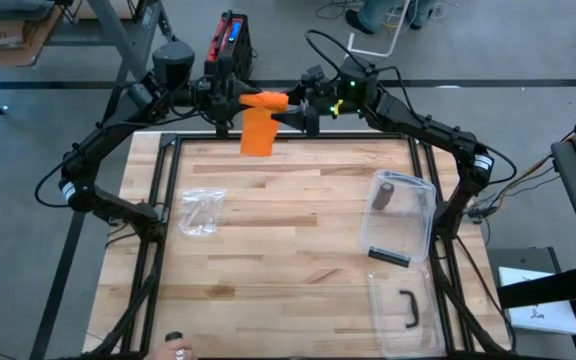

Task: Roll bandage
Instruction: Roll the orange bandage

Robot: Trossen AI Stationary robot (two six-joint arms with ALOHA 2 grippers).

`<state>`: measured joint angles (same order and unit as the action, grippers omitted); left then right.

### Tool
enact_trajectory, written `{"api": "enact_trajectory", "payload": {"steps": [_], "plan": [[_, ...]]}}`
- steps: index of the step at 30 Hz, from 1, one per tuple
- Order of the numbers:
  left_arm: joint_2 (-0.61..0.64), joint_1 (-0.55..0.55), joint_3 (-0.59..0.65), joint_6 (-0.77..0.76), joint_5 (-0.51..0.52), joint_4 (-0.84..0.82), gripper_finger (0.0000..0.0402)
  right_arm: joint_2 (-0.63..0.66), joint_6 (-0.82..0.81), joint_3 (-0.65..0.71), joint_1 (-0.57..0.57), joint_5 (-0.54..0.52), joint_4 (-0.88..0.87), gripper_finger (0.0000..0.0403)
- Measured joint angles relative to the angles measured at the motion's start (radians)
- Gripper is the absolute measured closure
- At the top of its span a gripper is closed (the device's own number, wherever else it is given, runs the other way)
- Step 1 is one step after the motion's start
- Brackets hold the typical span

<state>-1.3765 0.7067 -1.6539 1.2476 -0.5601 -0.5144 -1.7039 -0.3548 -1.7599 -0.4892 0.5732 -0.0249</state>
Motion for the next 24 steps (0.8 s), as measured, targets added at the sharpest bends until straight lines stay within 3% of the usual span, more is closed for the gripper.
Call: {"api": "enact_trajectory", "payload": {"steps": [15, 24], "plan": [[0.003, -0.010, 0.000, 0.007, 0.003, 0.022, 0.0307, 0.000, -0.058, 0.000, 0.005, -0.027, 0.009, 0.0036], [0.003, -0.010, 0.000, 0.010, 0.002, 0.021, 0.0295, 0.000, -0.080, 0.000, 0.012, -0.085, 0.035, 0.0112]]}}
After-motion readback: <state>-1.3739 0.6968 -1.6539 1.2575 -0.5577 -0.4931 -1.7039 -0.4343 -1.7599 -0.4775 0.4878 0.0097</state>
